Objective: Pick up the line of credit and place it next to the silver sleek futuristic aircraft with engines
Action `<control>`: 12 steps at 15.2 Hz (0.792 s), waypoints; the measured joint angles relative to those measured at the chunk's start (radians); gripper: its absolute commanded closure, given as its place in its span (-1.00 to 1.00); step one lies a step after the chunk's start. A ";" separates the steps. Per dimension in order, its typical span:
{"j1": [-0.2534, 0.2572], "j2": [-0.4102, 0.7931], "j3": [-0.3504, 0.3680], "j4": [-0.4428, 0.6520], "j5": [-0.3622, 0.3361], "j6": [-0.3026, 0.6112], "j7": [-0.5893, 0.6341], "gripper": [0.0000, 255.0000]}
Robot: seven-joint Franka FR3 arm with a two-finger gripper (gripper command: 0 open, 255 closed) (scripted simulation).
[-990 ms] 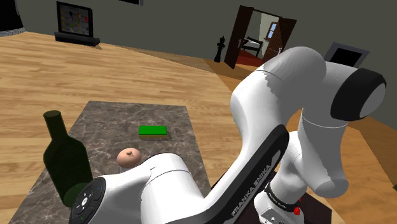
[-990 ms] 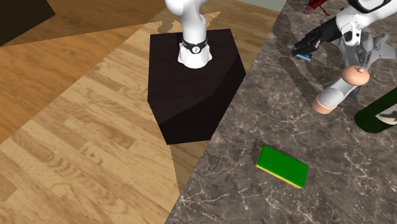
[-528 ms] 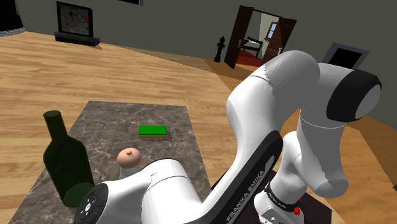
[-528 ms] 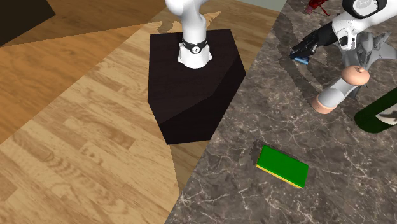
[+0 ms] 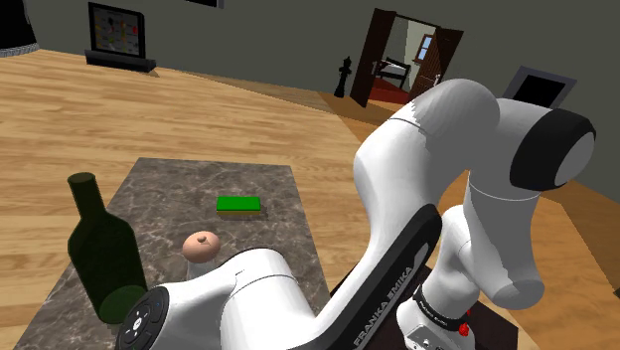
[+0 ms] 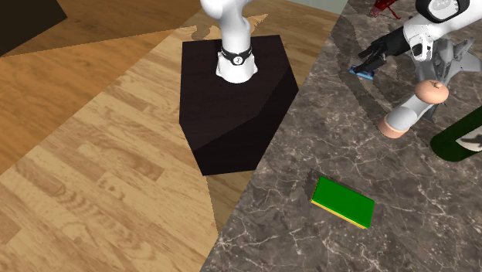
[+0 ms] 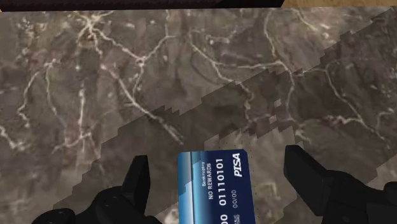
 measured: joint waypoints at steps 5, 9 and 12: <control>0.006 0.012 0.000 0.110 -0.001 -0.097 0.004 -1.00; 0.007 0.019 -0.001 0.146 -0.004 -0.128 0.003 -1.00; 0.007 0.019 -0.001 0.147 -0.004 -0.129 0.003 -1.00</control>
